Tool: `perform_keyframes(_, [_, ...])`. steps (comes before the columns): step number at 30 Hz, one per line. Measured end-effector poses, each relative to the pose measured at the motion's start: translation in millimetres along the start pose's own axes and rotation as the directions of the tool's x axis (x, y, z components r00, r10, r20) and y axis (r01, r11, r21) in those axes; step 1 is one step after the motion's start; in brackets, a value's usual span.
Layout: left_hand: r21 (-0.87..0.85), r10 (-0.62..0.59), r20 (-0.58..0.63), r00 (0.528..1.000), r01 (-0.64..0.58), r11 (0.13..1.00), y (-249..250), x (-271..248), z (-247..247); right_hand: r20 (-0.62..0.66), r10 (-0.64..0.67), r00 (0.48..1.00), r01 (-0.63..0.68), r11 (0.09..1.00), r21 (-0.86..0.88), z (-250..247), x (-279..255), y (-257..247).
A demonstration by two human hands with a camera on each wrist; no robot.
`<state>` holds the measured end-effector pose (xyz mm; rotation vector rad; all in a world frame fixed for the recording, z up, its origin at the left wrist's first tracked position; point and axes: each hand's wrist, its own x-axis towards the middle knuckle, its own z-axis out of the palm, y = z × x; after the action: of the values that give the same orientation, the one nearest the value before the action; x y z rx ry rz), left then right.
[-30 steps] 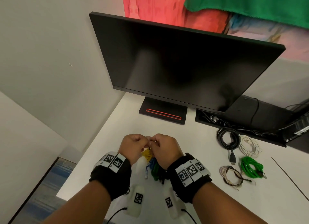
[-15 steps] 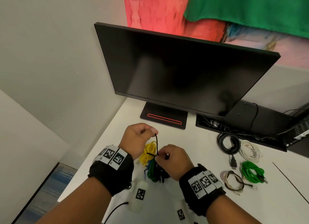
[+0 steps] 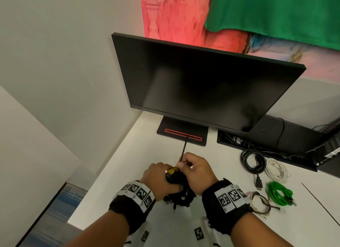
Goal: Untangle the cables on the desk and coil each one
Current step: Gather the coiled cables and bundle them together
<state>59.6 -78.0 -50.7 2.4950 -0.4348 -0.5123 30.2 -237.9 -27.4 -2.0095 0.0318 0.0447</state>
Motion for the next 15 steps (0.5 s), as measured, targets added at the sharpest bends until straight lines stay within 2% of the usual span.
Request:
perform_keyframes(2, [-0.175,-0.084,-0.053,0.995,0.073,0.982,-8,3,-8,0.008,-0.108,0.994,0.108,0.994,-0.027,6,-10,-4])
perform_keyframes(3, [-0.204,-0.091,-0.07,0.993,0.075,0.976,-11,5,-13,0.015,-0.156,0.988,0.156,0.987,-0.022,11,-16,-5])
perform_keyframes(4, [-0.16,-0.061,-0.063,0.996,0.05,0.986,-13,7,-18,0.011,-0.17,0.985,0.17,0.985,-0.005,15,-21,-6])
perform_keyframes(6, [0.082,0.009,0.0,1.0,-0.009,0.997,-6,8,-22,-0.019,-0.114,0.993,0.114,0.993,0.007,15,-15,-6])
perform_keyframes(8, [0.365,0.085,0.015,0.996,-0.085,0.927,6,6,-15,-0.075,-0.018,0.997,0.014,0.998,-0.059,10,3,-5])
perform_keyframes(10, [0.44,0.108,-0.01,0.994,-0.093,0.893,15,7,-9,-0.135,0.074,0.988,-0.088,0.99,-0.108,4,19,-8])
perform_keyframes(12, [0.364,0.006,-0.029,1.0,0.005,0.931,9,8,-14,-0.15,0.099,0.984,-0.109,0.992,-0.065,4,24,-14])
perform_keyframes(13, [0.246,-0.076,-0.029,0.997,0.081,0.966,1,8,-18,-0.115,0.077,0.99,-0.079,0.997,-0.012,6,21,-17])
perform_keyframes(15, [0.048,-0.191,-0.015,0.982,0.191,0.98,-14,10,-28,-0.017,-0.013,1.0,0.014,0.998,0.055,12,9,-21])
